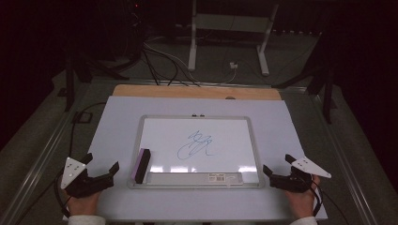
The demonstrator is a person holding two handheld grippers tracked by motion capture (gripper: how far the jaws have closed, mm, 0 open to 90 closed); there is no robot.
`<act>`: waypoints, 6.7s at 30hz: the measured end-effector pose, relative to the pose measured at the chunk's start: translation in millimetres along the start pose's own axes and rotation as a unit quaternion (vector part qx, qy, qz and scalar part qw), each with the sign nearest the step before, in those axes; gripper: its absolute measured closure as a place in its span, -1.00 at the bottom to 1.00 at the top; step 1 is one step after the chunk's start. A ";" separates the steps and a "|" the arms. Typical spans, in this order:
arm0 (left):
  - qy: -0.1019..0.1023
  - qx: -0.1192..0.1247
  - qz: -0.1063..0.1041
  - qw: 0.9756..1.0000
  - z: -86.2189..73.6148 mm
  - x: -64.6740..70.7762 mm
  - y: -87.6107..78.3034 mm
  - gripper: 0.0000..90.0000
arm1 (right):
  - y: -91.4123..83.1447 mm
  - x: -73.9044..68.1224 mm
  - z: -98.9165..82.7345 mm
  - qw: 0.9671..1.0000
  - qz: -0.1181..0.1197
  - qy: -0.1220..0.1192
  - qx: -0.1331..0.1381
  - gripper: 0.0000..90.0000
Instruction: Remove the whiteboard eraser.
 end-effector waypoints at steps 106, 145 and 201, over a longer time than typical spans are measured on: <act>-0.020 -0.188 -0.071 0.979 -14.6 36.1 43.1 -0.68 | -0.6 2.5 5.7 0.999 0.013 0.017 0.034 -1.00; -0.030 -0.254 -0.104 0.961 -38.0 68.1 59.7 -0.18 | 0.1 1.1 6.7 0.999 0.017 0.016 0.035 -1.00; 0.019 -0.154 -0.097 0.983 15.0 72.1 72.5 -0.07 | -2.2 3.5 7.3 0.999 0.012 0.020 0.041 -1.00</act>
Point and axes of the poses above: each handheld gripper's, and its own axes: y roughly forward along the jaws, z roughly out of its top, x roughly to its right, the point moved 7 cm from there along y, roughly forward along the jaws, and after that the axes turned 7 degrees about -y, right-handed, at the moved point
